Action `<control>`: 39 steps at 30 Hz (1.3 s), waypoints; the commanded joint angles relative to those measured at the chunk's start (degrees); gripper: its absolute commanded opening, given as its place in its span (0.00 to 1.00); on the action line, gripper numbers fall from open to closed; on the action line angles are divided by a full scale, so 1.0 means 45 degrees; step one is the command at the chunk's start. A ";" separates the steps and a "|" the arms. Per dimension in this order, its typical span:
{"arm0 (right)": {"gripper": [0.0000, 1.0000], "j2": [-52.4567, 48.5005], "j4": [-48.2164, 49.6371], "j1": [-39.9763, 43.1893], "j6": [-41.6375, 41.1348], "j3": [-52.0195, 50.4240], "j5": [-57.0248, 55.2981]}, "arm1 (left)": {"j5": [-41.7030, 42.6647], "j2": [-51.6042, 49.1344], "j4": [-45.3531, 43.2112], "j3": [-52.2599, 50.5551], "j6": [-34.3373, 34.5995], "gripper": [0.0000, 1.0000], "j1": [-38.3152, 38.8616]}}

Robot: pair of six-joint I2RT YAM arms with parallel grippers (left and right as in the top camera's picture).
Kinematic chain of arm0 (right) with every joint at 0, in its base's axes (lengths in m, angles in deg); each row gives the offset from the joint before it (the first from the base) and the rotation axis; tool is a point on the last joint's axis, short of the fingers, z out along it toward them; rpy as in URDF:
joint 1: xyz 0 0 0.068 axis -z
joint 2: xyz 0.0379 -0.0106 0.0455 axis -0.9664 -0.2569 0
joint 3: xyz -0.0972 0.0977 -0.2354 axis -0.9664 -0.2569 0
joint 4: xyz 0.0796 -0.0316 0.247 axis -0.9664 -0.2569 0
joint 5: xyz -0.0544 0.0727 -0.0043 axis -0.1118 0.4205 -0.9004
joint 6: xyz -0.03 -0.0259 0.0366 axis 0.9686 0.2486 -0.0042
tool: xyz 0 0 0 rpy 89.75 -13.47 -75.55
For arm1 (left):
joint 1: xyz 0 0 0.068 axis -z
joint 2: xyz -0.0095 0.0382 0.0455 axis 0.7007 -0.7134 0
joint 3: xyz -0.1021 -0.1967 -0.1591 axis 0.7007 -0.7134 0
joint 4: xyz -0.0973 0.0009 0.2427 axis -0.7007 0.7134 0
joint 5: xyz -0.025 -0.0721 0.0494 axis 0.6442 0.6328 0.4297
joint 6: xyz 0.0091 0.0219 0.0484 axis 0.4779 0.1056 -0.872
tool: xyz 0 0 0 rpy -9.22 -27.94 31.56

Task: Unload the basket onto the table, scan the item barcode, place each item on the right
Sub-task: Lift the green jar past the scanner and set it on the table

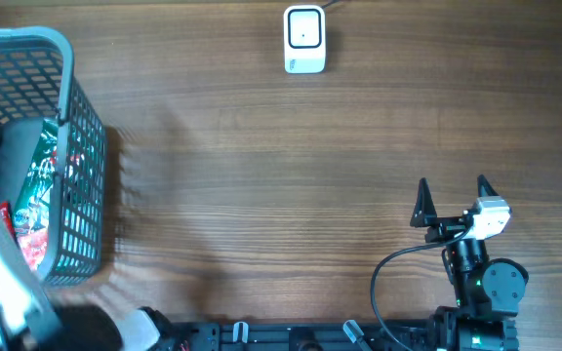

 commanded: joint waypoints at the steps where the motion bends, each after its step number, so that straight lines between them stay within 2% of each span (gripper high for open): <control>1: 1.00 0.0068 0.0044 -0.0063 0.0107 -0.0015 -0.0257 | 0.2487 0.2424 -0.0136 0.0102 -0.0097 0.62 0.0311; 4: 1.00 0.0068 0.0044 -0.0063 0.0102 -0.0015 -0.0257 | 0.3949 0.3745 -0.0029 0.0102 -0.0097 0.62 0.1156; 9: 1.00 0.0068 0.0044 -0.0063 0.0107 -0.0015 -0.0257 | 0.4075 0.4439 0.1622 0.0102 -0.0097 0.60 0.4221; 14: 1.00 0.0068 0.0044 -0.0063 0.0102 -0.0015 -0.0257 | 0.3211 0.3249 0.3536 0.0102 -0.0092 0.60 0.7737; 21: 1.00 0.0068 0.0044 -0.0063 0.0107 -0.0015 -0.0257 | 0.2754 0.0253 0.4993 0.0102 0.0199 0.60 1.1200; 27: 1.00 0.0068 0.0044 -0.0063 0.0102 -0.0015 -0.0262 | 0.2754 -0.2574 0.4240 0.0102 0.0918 0.61 1.3716; 33: 1.00 0.0068 0.0044 -0.0063 0.0102 -0.0015 -0.0262 | 0.2735 -0.5314 0.1768 0.0102 0.0753 0.61 1.6092; 39: 1.00 0.0068 0.0044 -0.0063 0.0102 -0.0015 -0.0257 | 0.2603 -0.6669 -0.0136 0.0102 0.0287 0.61 1.7646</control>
